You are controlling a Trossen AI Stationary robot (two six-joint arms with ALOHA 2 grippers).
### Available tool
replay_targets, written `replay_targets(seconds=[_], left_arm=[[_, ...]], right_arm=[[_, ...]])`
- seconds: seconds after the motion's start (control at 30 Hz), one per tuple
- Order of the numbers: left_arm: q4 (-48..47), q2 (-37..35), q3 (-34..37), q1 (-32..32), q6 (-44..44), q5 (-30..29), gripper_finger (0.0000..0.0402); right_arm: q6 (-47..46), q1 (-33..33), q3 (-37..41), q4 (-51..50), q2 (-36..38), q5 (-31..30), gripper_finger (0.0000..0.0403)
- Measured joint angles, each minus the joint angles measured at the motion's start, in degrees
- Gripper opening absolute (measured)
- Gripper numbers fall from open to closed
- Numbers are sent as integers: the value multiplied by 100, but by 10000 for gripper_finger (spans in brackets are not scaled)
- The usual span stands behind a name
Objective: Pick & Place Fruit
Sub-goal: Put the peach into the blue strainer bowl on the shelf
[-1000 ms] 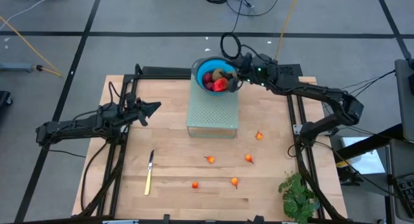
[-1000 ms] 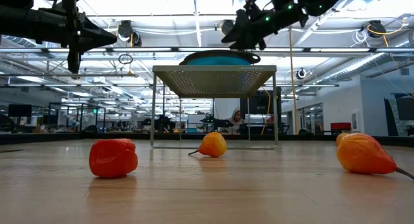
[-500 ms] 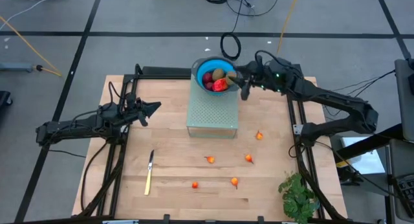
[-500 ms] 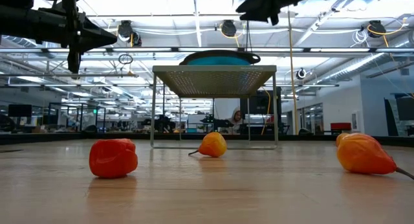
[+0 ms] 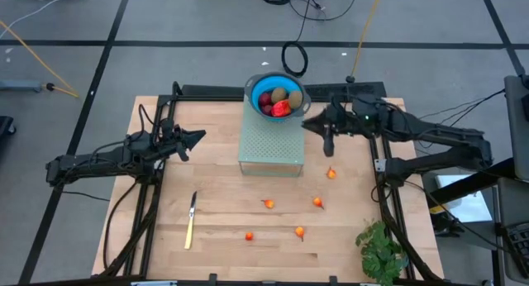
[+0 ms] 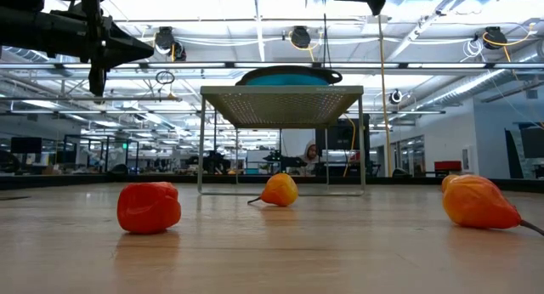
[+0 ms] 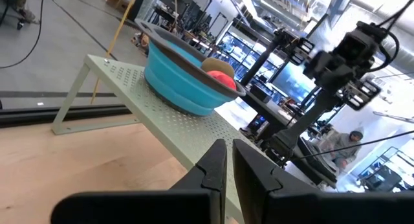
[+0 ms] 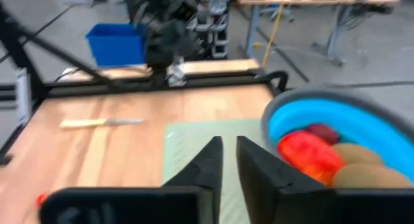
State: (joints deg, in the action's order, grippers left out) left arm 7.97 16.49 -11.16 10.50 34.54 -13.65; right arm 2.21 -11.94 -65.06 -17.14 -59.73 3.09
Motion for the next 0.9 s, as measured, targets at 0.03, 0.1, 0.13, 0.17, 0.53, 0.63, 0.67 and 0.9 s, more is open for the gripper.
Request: replay_targets(seconds=[0.03, 0.1, 0.13, 0.17, 0.53, 0.63, 0.67, 0.9], left_arm=[[0, 0, 0, 0, 4, -2, 26], [0, 0, 0, 0, 7, 0, 26], [0, -1, 0, 0, 7, 0, 26], [0, -1, 0, 0, 7, 0, 26], [0, 0, 0, 2, 22, 0, 26], [0, -1, 0, 2, 22, 0, 26], [0, 0, 0, 2, 23, 0, 26], [0, 0, 0, 2, 22, 0, 26]], right_arm=[[-5, 75, 0, -118, 45, 0, 26], [-64, 222, 3, -356, 131, 0, 9], [-108, 293, 4, -453, 175, 0, 4], [-154, 369, 18, -523, 225, 0, 3], [-1069, 1045, 909, -667, 1064, 16, 1], [-1349, 1192, 1224, -680, 1332, 15, 1], [-1422, 1243, 1328, -673, 1406, 13, 1], [-1747, 1448, 1929, -669, 1783, 4, 1]])
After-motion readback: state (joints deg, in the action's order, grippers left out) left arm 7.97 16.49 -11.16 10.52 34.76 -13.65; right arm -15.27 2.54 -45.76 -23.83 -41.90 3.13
